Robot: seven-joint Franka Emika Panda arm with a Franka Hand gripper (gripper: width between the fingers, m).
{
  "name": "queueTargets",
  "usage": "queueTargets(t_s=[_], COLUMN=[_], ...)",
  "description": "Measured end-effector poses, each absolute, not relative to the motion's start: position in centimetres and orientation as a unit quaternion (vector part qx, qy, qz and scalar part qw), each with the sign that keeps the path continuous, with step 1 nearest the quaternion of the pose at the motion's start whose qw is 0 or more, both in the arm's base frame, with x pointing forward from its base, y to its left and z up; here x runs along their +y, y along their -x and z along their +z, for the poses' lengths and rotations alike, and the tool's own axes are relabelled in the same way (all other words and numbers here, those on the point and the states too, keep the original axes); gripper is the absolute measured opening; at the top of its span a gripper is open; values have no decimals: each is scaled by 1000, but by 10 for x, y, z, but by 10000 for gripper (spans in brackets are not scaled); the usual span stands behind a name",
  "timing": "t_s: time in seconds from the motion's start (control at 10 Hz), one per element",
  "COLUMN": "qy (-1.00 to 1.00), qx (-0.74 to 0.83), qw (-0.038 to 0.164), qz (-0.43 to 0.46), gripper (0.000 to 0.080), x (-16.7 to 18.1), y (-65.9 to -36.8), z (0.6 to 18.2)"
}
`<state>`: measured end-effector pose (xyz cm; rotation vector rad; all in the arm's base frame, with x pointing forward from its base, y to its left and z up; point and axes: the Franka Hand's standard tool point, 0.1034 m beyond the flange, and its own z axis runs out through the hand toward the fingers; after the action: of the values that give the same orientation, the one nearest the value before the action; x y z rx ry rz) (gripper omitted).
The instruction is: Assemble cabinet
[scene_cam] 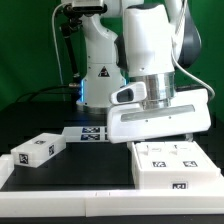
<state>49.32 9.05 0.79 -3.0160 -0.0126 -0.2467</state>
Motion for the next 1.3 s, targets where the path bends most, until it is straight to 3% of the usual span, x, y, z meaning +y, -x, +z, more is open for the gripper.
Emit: queueTargets(t_s=[0.3,0.4,0.5,0.6,0.7,0.8,0.9,1.3], qy=[995,994,994,994,994,994,994,993], qx=[-12,-14,-15,-16,-19,-24,-29,-47], qw=[58,58,58,58,57,57,55,51], qz=[-86,-86,-87,-89,-92,-93,-93,-97], gripper=[797,702,702,501,366,366,204,205], x=[89,89,90,91,90,90,87,83], y=[-501,-501,-501,-500,-500,-500,-498,-497], z=[7,7,7,7,7,7,6,5])
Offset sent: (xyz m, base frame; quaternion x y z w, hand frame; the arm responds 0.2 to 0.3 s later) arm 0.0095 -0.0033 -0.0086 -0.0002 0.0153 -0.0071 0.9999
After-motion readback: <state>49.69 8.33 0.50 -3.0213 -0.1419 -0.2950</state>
